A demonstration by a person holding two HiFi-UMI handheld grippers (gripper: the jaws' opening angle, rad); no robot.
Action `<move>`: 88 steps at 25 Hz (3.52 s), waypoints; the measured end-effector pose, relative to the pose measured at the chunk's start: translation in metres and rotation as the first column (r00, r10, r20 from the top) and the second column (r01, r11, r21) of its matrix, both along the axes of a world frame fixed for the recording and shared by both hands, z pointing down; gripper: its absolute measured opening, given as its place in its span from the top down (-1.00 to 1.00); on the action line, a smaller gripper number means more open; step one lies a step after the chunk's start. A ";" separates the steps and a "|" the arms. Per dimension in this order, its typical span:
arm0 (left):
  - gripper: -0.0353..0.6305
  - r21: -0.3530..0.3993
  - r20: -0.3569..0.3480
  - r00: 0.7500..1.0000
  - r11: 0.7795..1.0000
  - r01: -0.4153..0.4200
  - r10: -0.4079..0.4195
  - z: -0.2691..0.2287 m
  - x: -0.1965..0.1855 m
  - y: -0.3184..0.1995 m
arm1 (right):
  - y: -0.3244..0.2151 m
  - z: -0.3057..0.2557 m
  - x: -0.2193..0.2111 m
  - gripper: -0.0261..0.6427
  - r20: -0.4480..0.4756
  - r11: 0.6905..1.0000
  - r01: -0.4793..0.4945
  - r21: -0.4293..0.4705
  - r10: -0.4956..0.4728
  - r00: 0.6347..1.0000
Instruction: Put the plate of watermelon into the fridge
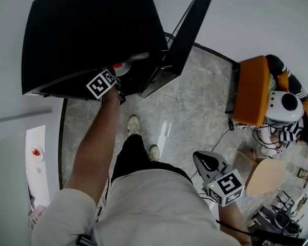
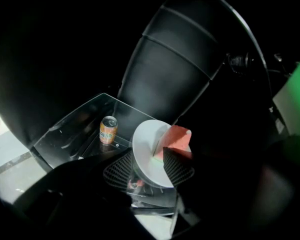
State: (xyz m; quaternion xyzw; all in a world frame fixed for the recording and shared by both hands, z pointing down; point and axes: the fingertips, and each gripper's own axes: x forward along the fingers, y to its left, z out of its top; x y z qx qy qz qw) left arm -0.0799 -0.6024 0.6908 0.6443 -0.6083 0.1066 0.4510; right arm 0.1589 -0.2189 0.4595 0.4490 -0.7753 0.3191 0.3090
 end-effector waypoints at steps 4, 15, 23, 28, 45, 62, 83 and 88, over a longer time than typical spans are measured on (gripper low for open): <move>0.35 0.006 -0.010 1.000 1.000 -0.009 0.010 0.001 0.002 -0.004 | -0.008 0.007 0.000 0.88 0.002 1.000 0.004 0.013 -0.004 1.000; 0.35 0.046 -0.058 0.994 0.995 -0.087 0.090 0.014 0.023 -0.011 | -0.051 0.044 0.006 0.88 0.010 0.998 0.034 0.061 -0.034 0.999; 0.46 0.137 -0.065 0.988 0.982 -0.134 0.144 -0.084 0.020 0.137 | 0.031 0.009 0.007 0.88 0.063 0.976 0.131 0.172 -0.143 0.988; 0.81 0.207 -0.077 0.964 0.950 -0.236 0.256 -0.139 0.016 0.234 | 0.069 0.008 -0.010 0.88 0.099 0.958 0.207 0.196 -0.230 0.968; 0.86 0.400 -0.098 0.642 0.621 -0.674 0.761 -0.281 0.031 0.553 | 0.185 -0.016 -0.102 0.88 0.088 0.900 0.332 0.281 -0.369 0.925; 0.86 0.458 -0.102 0.570 0.547 -0.700 0.815 -0.293 -0.116 0.712 | 0.331 -0.026 -0.286 0.88 0.067 0.884 0.347 0.312 -0.385 0.921; 0.86 0.473 -0.104 0.613 0.581 -0.662 0.783 -0.283 -0.154 0.736 | 0.362 -0.033 -0.326 0.88 0.016 0.853 0.418 0.312 -0.444 0.896; 0.86 0.470 -0.100 0.622 0.587 -0.659 0.777 -0.282 -0.154 0.731 | 0.356 -0.035 -0.328 0.88 0.007 0.846 0.432 0.312 -0.457 0.890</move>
